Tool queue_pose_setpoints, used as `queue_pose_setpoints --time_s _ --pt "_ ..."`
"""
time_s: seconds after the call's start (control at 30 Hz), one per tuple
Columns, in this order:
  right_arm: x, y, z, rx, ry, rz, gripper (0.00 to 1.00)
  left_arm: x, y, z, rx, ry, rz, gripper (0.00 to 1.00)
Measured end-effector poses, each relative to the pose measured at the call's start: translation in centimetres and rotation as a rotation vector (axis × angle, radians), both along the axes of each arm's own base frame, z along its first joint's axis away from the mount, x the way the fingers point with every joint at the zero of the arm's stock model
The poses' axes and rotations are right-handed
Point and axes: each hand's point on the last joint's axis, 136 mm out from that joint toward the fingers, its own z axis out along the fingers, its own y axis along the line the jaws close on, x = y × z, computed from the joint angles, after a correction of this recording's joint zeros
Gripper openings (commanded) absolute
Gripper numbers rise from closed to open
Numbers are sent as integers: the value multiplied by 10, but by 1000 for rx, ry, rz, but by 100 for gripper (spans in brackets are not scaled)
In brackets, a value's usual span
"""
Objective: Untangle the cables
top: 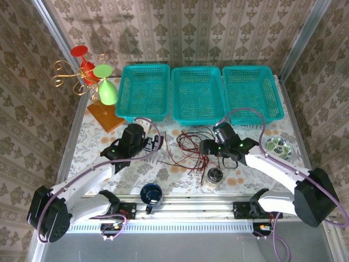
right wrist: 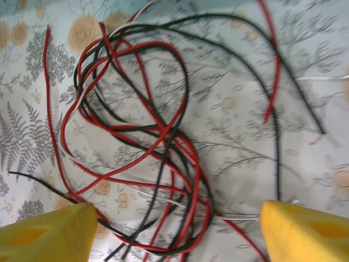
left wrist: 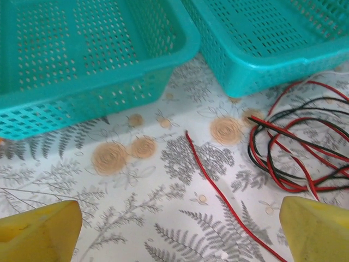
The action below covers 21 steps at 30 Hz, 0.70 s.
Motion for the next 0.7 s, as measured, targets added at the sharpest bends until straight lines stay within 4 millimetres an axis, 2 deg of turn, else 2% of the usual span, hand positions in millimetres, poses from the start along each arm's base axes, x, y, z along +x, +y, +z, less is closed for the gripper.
queue_pose_setpoints --time_s 0.33,0.47,0.7 --pt "9 59 -15 30 34 103 54 -20 -8 -29 -73 142 -5 85" --pt "13 77 -18 55 39 133 47 -25 -8 -38 -92 179 0 83" --pt "23 100 -31 87 68 167 42 -33 -14 -54 -121 253 -11 78"
